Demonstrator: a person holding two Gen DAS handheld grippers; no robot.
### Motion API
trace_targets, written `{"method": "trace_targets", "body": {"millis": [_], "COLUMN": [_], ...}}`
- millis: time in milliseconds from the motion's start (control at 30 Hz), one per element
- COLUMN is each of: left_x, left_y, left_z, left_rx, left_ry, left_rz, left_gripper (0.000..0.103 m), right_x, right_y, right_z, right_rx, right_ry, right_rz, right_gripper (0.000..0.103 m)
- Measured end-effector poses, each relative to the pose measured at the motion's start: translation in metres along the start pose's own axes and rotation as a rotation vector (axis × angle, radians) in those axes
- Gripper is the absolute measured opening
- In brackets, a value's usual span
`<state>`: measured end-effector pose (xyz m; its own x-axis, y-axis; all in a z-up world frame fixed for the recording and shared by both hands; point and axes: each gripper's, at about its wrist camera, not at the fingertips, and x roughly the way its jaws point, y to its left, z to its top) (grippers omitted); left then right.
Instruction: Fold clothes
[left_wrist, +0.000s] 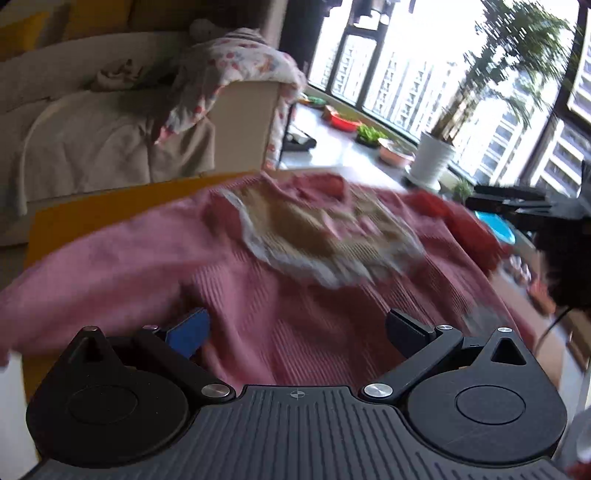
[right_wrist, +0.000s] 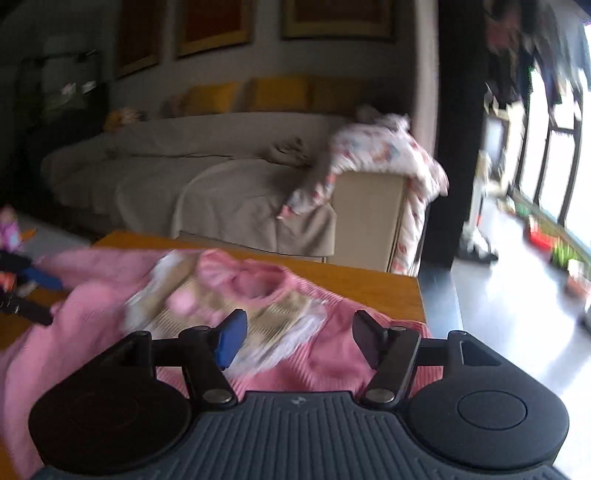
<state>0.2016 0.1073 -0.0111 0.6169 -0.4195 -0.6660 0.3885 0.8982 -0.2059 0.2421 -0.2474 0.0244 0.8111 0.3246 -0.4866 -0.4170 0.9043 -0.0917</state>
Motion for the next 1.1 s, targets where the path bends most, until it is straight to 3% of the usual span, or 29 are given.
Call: {"method": "trace_targets", "body": {"millis": [100,167,367,500,667,733,767,800,933,1100], "left_x": [-0.022,-0.035,-0.058,-0.064,-0.068,-0.070,-0.070,-0.071,-0.069,-0.052], "left_y": [-0.025,-0.037,-0.054,-0.064,-0.076,-0.079,-0.081,-0.083,-0.089,-0.083], "left_z": [-0.028,-0.046,-0.082,-0.088,-0.092,-0.095,-0.097,-0.099,-0.105,-0.099], "left_rx": [0.045,0.075,0.091,0.109,0.136,0.144,0.155,0.170,0.251,0.336], "left_ry": [0.025,0.033,0.040,0.035,0.028,0.025,0.023,0.020,0.018,0.010], "left_rz": [0.013,0.032,0.064,0.067,0.072,0.074,0.082,0.094,0.156,0.300], "left_gripper": [0.103,0.103,0.103,0.103,0.103,0.103,0.103,0.103,0.103,0.103], "right_x": [-0.044,-0.065,-0.099,-0.094,-0.071,-0.065,-0.063,-0.061,-0.062,-0.081], "right_y": [0.027,0.040,0.098,0.135,0.161,0.166,0.169,0.170,0.152,0.121], "right_z": [-0.020,-0.040,-0.088,-0.097,-0.099,-0.098,-0.096,-0.092,-0.059,-0.017], "right_rx": [-0.117,-0.129,-0.203,-0.240,-0.267,-0.286,-0.297,-0.305,-0.228,-0.107], "right_ry": [0.003,0.042,0.131,0.134,0.171,0.162,0.161,0.151,0.064,-0.042], "right_rz": [-0.014,-0.001,0.158,0.273,0.303,0.277,0.249,0.225,0.177,0.162], "right_gripper": [0.064,0.064,0.064,0.057,0.056,0.039,0.011,0.003,0.003,0.003]}}
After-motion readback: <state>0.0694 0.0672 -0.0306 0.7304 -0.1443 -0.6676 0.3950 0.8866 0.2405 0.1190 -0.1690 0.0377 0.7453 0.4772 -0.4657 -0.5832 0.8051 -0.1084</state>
